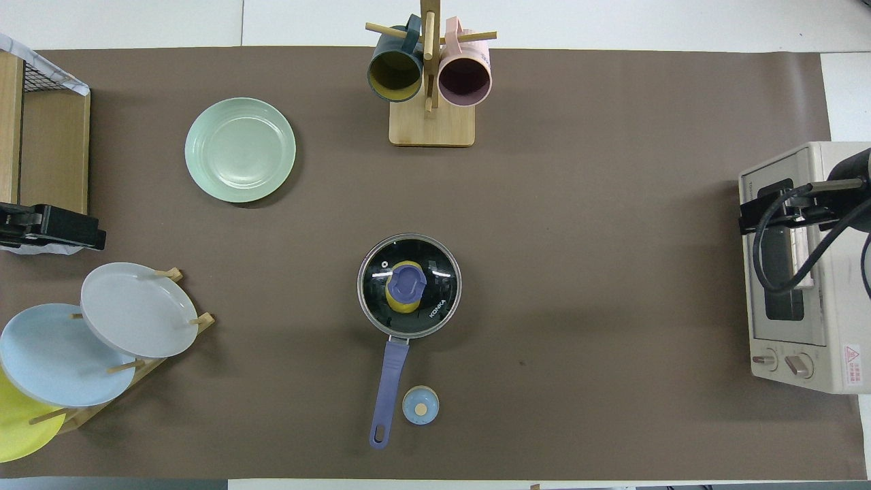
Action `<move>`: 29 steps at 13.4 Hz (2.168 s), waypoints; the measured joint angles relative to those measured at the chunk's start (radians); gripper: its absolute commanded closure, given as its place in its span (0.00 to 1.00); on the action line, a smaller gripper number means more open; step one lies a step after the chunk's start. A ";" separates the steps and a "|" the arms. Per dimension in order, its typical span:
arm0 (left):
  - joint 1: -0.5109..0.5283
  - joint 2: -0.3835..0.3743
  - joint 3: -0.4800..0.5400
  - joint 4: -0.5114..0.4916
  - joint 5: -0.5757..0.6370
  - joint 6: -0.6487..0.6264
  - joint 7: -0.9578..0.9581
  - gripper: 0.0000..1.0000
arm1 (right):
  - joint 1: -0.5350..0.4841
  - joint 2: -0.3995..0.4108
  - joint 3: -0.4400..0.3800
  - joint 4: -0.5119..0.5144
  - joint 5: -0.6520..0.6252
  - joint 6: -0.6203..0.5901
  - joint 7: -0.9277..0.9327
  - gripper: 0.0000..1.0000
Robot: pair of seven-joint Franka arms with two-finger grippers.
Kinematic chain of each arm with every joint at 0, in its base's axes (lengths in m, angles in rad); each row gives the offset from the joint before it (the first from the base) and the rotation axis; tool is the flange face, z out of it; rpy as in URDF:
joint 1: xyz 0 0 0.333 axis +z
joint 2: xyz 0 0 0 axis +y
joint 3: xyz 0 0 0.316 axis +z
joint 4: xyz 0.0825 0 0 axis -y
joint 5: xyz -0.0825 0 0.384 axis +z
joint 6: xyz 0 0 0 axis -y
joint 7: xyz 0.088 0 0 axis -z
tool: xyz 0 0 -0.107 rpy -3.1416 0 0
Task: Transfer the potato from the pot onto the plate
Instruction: 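Move the right gripper toward the lidded black saucepan, then lower the right gripper onto the purple knob of the glass lid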
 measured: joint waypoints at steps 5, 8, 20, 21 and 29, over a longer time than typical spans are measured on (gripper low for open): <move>0.000 -0.006 0.000 -0.004 0.000 0.000 0.000 0.00 | 0.000 0.000 0.001 0.000 0.000 0.000 0.000 0.00; 0.000 -0.006 0.000 -0.005 0.000 0.000 0.000 0.00 | 0.000 0.000 0.002 0.000 0.000 0.000 0.000 0.00; 0.000 -0.006 0.000 -0.007 0.000 0.003 0.000 0.00 | 0.133 0.036 0.104 0.102 0.079 -0.023 0.145 0.00; 0.000 -0.006 0.000 -0.007 0.000 0.004 0.000 0.00 | 0.193 0.070 0.107 0.153 0.079 -0.034 0.223 0.00; 0.000 -0.007 0.000 -0.008 0.000 0.013 0.000 0.00 | 0.557 0.307 0.113 0.177 0.012 0.249 0.588 0.00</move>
